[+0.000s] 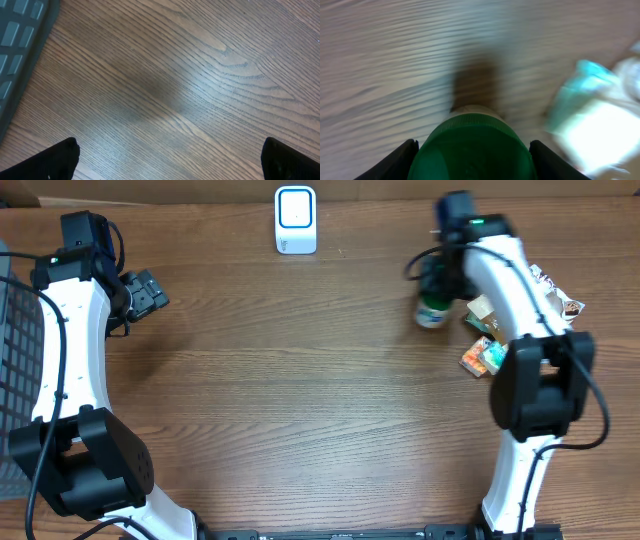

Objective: Scan the item barcode
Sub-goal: 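Carry the jar right and set it beside the bread bag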

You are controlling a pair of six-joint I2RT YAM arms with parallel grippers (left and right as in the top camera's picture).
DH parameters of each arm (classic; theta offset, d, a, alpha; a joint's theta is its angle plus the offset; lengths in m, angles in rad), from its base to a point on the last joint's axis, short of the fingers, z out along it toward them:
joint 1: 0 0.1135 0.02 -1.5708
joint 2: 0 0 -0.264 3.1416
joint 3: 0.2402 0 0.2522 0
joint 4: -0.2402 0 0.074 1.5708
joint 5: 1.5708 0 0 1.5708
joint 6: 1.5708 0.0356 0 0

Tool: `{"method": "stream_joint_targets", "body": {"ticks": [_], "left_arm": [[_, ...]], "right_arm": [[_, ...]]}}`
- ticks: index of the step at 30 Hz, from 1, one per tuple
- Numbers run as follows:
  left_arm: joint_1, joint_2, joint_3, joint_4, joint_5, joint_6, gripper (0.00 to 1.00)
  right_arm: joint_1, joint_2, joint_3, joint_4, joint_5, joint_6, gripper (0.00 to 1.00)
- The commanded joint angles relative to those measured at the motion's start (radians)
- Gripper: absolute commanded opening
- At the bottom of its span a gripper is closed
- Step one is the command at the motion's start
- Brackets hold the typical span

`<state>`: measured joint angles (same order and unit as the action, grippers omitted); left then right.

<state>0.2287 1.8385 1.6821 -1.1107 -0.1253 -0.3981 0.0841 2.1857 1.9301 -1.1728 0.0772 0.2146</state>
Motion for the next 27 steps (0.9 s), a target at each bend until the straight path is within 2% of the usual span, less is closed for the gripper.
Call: {"method": "stream_joint_targets", "body": {"ticks": [1,5,8,9,10,15,19,27], "left_arm": [[-0.006,-0.008,0.015,0.000,-0.013,-0.006,0.99],[-0.006,-0.008,0.015,0.000,-0.013,-0.006,0.99],[-0.006,-0.008,0.015,0.000,-0.013,-0.006,0.99],[-0.006,-0.008,0.015,0.000,-0.013,-0.006,1.00],[-0.006,-0.008,0.015,0.000,-0.013,-0.006,1.00],[-0.006,-0.008,0.015,0.000,-0.013,-0.006,0.99],[-0.006,-0.008,0.015,0.000,-0.013,-0.006,1.00],[-0.006,-0.008,0.015,0.000,-0.013,-0.006,0.99]], "right_arm": [[-0.053,-0.013,-0.001,-0.011,-0.092,0.070,0.45],[-0.097,-0.013,-0.001,-0.039,-0.095,0.066,0.46],[-0.100,-0.013,-0.001,-0.048,-0.095,0.033,0.56],[-0.099,-0.013,-0.001,-0.049,-0.098,0.013,0.73],[-0.097,-0.013,-0.001,-0.049,-0.099,0.005,1.00],[-0.082,-0.023,0.021,-0.049,-0.101,-0.010,1.00],[-0.082,-0.074,0.077,-0.058,-0.177,-0.010,1.00],[-0.051,-0.344,0.161,-0.121,-0.210,-0.014,1.00]]}}
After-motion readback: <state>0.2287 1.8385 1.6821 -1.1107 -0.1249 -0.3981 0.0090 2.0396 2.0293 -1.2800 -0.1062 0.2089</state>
